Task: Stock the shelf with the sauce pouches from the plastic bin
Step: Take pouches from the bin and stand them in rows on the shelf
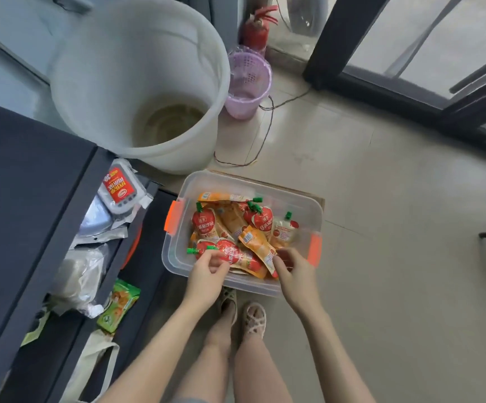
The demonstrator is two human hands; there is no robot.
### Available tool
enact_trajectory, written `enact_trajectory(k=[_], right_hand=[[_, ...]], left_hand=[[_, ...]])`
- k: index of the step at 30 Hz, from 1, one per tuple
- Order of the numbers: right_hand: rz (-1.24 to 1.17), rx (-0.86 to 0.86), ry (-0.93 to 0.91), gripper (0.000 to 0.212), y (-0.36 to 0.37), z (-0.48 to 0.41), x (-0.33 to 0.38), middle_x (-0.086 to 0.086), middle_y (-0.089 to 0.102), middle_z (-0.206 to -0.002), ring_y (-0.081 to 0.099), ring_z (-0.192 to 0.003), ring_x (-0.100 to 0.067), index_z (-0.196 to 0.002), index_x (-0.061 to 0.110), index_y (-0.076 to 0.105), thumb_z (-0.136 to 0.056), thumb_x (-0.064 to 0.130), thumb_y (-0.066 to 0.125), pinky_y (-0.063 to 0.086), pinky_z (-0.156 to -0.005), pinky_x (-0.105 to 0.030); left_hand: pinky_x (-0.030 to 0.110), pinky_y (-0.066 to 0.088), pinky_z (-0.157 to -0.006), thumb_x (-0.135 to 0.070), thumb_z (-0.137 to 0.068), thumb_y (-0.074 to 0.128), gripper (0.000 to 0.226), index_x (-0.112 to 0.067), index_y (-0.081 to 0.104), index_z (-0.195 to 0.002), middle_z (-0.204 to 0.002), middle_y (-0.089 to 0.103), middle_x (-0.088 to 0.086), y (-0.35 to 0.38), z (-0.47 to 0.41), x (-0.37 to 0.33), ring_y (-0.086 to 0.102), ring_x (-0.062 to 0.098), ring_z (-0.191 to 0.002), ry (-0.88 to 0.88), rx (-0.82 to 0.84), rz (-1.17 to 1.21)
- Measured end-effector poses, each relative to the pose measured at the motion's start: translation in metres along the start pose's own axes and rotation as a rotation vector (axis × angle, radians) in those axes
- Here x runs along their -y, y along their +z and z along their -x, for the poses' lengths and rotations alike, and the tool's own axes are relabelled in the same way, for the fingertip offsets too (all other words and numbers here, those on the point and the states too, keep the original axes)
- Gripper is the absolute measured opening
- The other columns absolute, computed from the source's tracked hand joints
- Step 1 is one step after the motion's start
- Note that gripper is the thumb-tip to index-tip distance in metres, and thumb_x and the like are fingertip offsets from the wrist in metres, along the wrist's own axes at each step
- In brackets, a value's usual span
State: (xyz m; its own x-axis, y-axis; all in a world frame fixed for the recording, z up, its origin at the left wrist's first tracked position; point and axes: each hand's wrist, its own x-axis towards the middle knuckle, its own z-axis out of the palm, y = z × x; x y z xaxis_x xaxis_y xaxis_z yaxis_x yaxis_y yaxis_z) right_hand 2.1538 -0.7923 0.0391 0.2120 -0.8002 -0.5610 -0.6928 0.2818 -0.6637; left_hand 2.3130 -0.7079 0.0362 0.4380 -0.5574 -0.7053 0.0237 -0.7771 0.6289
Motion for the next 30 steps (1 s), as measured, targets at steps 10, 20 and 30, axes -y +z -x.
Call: enact_trajectory(k=[10,20,30], right_hand=[[0.146,0.183,0.152,0.030,0.061,-0.116,-0.079,-0.007,0.066,-0.113,0.058,-0.099,-0.017,-0.114,0.012,0.062,-0.090,0.028,0.060,0.038,-0.079,-0.025],[0.244,0.292,0.173,0.067,0.091,-0.159,-0.135,-0.010,0.052,-0.131,0.047,-0.121,-0.027,-0.129,0.010,0.049,-0.078,0.047,0.071,0.040,-0.101,-0.048],[0.076,0.321,0.273,0.059,0.096,-0.163,-0.137,0.003,0.062,-0.109,0.060,-0.103,-0.019,-0.112,0.020,0.051,-0.071,0.058,0.071,0.048,-0.092,-0.041]], left_hand=[[0.046,0.040,-0.103,-0.026,-0.085,0.067,0.066,-0.008,0.032,-0.137,-0.140,0.037,0.013,0.056,-0.119,0.057,0.045,0.032,-0.124,-0.451,-0.145,-0.051],[0.025,0.044,-0.077,-0.013,-0.074,0.078,0.059,-0.005,0.047,-0.124,-0.120,0.060,0.009,0.097,-0.153,0.082,0.060,0.021,-0.102,-0.572,-0.444,0.384],[0.030,0.052,-0.064,-0.011,-0.076,0.076,0.034,-0.024,0.055,-0.099,-0.097,0.065,-0.001,0.104,-0.156,0.091,0.064,0.017,-0.088,-0.536,-0.250,0.617]])
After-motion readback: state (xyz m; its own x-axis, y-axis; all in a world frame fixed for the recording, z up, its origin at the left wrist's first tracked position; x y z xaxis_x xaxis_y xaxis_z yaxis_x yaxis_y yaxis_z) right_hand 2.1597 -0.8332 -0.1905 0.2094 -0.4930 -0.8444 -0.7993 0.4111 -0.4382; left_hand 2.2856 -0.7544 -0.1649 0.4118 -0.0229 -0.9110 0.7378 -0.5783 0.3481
